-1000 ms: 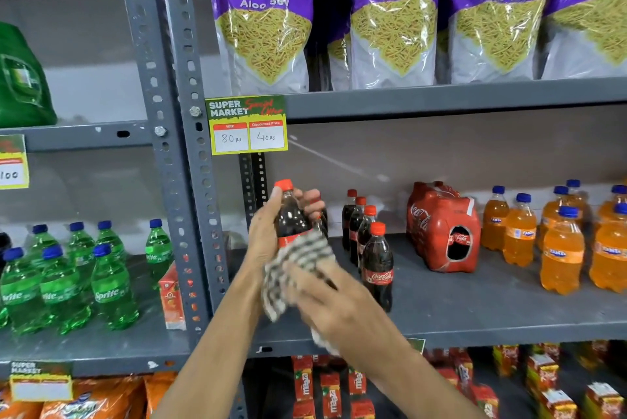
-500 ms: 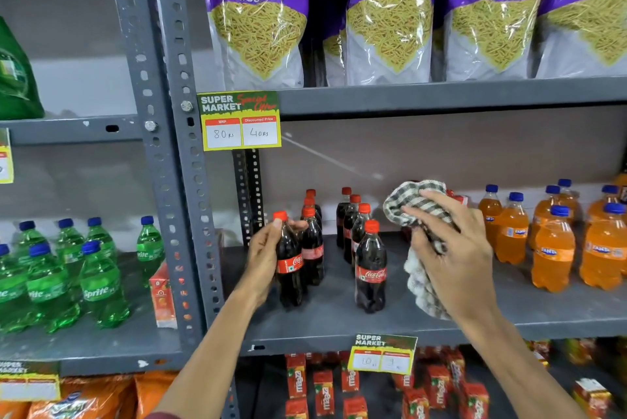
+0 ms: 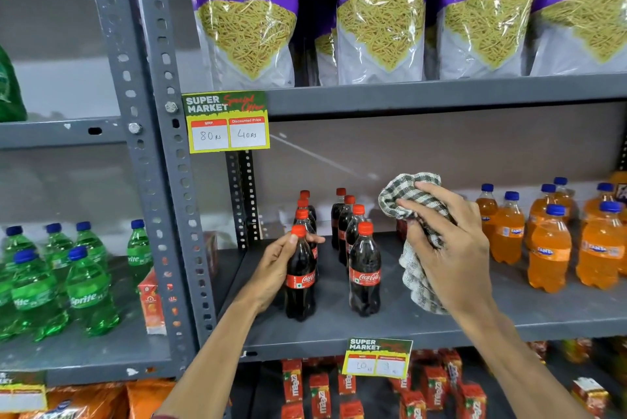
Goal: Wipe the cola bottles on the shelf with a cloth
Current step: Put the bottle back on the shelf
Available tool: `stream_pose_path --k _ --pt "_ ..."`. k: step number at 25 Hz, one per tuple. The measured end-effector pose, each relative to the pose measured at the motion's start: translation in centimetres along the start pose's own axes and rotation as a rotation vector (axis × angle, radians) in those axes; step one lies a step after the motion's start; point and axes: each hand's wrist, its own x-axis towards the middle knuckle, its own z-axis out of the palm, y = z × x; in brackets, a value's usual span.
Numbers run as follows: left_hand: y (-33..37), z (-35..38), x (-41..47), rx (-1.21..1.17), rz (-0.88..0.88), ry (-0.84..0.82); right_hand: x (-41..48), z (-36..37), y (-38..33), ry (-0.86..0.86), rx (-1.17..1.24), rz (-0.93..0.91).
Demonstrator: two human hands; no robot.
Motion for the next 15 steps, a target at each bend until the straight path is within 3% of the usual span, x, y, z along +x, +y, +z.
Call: stream_pose_path --k 6,10,13,15 --pt "0.1 -0.9 0.0 -0.106 -0.046 -0.023 -0.5 0.2 -0.1 -0.030 0.022 0.022" --pt "2.3 -1.0 -1.1 0.049 0.014 -0.044 -0.4 -0.1 0.2 -0.031 0.024 0.036" --pt "4.3 -0.2 -2.2 0.198 0.341 0.276 -0.6 -0.5 0.6 -0.010 0.024 0.044" --pt "5.5 1.6 -2.5 0.216 0.555 0.308 -0.7 -0.8 0.8 0.003 0.024 0.046"
